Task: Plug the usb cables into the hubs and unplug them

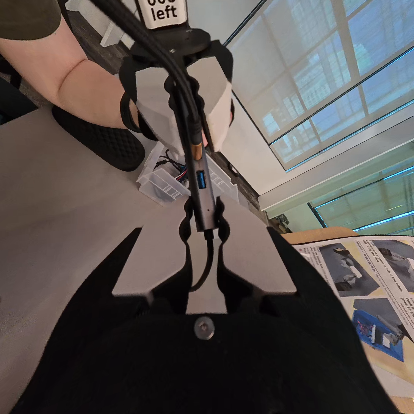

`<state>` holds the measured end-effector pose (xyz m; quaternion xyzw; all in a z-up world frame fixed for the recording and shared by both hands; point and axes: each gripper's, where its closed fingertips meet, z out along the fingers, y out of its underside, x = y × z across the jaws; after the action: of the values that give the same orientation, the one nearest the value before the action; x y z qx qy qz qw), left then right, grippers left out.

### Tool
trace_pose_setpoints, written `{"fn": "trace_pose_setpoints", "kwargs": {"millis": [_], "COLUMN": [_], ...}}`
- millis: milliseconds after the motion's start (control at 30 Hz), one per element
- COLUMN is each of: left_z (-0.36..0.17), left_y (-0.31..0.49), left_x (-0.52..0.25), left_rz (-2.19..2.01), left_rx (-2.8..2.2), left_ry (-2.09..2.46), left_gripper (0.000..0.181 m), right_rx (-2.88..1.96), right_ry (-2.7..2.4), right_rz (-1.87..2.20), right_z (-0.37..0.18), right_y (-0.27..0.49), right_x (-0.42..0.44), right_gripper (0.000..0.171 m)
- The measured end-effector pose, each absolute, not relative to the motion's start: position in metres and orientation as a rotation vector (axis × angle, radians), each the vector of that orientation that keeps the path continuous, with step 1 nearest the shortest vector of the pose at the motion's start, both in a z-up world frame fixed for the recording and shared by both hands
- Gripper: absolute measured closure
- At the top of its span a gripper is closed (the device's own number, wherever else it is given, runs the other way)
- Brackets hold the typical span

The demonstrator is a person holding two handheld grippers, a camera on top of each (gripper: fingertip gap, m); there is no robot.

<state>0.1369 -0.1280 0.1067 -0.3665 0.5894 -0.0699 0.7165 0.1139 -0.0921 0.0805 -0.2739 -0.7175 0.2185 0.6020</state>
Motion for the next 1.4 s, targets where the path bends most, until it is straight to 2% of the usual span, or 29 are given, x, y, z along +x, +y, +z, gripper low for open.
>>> {"fn": "trace_pose_setpoints", "kwargs": {"millis": [167,300,333,367,533,733,867,1033,1233,1400], "left_z": [0.110,0.117,0.118,0.116,0.103,0.088,0.084,0.078,0.069,0.065], "left_y": [-0.114,-0.091,-0.082,-0.075,-0.067,-0.061,-0.056,-0.054,-0.053,-0.054], "left_x": [0.130,0.112,0.105,0.100,0.099,0.105,0.104,0.104,0.107,0.109], "left_rz": [-0.167,-0.068,-0.034,-0.010,0.041,0.085,0.092,0.109,0.120,0.120], "left_rx": [-0.864,-0.929,-0.975,-1.022,-1.088,-1.123,-1.147,-1.165,-1.193,-1.197], "left_ry": [1.233,1.153,1.122,1.122,1.169,1.215,1.216,1.238,1.275,1.292], "left_gripper": [0.161,0.141,0.143,0.155,0.155,0.154,0.154,0.154,0.154,0.154], "right_rx": [-0.765,-0.925,-0.986,-1.045,-1.306,-1.729,-1.960,-2.234,-2.593,-2.486], "right_ry": [-1.692,-1.565,-1.494,-1.406,-1.058,-1.006,-1.138,-1.191,-0.751,-0.979], "right_rz": [0.481,0.413,0.381,0.345,0.160,0.182,0.187,0.224,0.502,0.345], "right_z": [0.076,0.095,0.103,0.113,0.126,0.039,-0.025,-0.074,-0.099,-0.098], "right_y": [-0.080,-0.048,-0.034,-0.018,0.057,0.119,0.126,0.120,0.124,0.126], "right_x": [0.120,0.145,0.156,0.170,0.260,0.328,0.335,0.338,0.339,0.343], "right_gripper": [0.153,0.153,0.153,0.153,0.153,0.153,0.153,0.153,0.152,0.150]}}
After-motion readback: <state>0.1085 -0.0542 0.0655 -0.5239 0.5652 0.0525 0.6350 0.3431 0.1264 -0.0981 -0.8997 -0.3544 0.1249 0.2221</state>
